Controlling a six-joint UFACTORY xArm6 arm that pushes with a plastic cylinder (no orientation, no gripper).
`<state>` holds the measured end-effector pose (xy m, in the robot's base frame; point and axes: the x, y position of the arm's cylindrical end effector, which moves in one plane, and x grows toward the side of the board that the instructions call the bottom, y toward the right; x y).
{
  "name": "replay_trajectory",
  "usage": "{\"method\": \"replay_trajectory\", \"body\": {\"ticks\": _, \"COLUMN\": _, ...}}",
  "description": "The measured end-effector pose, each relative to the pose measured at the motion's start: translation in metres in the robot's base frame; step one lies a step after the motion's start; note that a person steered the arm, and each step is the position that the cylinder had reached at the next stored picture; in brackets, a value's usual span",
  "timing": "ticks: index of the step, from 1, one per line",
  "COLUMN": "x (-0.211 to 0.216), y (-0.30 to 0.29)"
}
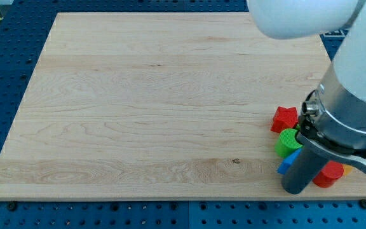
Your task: Move your arm towards the group of blocks
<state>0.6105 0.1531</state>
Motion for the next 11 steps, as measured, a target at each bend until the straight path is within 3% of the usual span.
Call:
{"method": "replay_trajectory", "body": {"ticks": 3, "x": -0.018, "y": -0.008}}
{"method": "replay_trajectory", "body": {"ticks": 5, "x": -0.036, "y": -0.068}}
{"method": "replay_trajectory", "body": {"ticks": 7, "x": 0.007, "y": -0.074}}
{"method": "replay_trajectory", "body": {"ticks": 9, "x": -0.043, "y": -0.084}}
{"method": "replay_trajectory", "body": {"ticks": 10, "x": -0.041, "y": -0.084}}
{"method": "replay_trajectory", "body": {"ticks": 11, "x": -0.013, "y": -0.074}}
